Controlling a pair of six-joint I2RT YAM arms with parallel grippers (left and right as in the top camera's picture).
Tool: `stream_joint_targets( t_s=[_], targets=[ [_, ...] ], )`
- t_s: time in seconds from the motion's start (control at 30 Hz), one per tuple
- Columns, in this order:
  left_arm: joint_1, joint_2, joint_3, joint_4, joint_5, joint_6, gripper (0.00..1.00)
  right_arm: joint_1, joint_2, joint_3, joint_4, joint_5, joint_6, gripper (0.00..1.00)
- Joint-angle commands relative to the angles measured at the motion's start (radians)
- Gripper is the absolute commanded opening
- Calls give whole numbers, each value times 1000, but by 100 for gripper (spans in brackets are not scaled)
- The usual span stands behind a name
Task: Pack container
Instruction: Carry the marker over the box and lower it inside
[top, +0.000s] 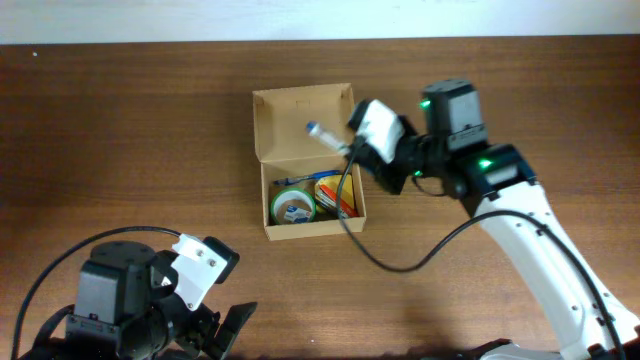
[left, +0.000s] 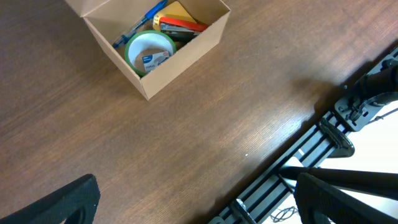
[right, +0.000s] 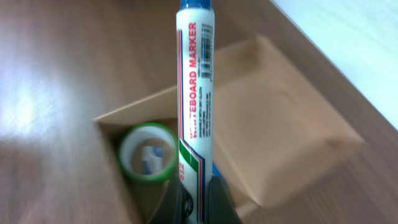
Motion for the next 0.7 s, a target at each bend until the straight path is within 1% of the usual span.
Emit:
stream_joint_targets(
  t_s=[0.0, 0.23, 0.53, 0.67],
  targets=[
    [0, 0, 11, 0, 18, -10, 100, 60, 36, 19, -19, 0, -149, 4],
    [0, 0, 11, 0, 18, -10, 100, 146, 146, 19, -61, 47, -303, 4],
    [0, 0, 11, 0, 18, -10, 100, 171, 305, 19, -62, 200, -327, 4],
    [0, -1, 11, 0, 18, -10, 100, 171, 354, 19, -58, 228, -327, 4]
  ],
)
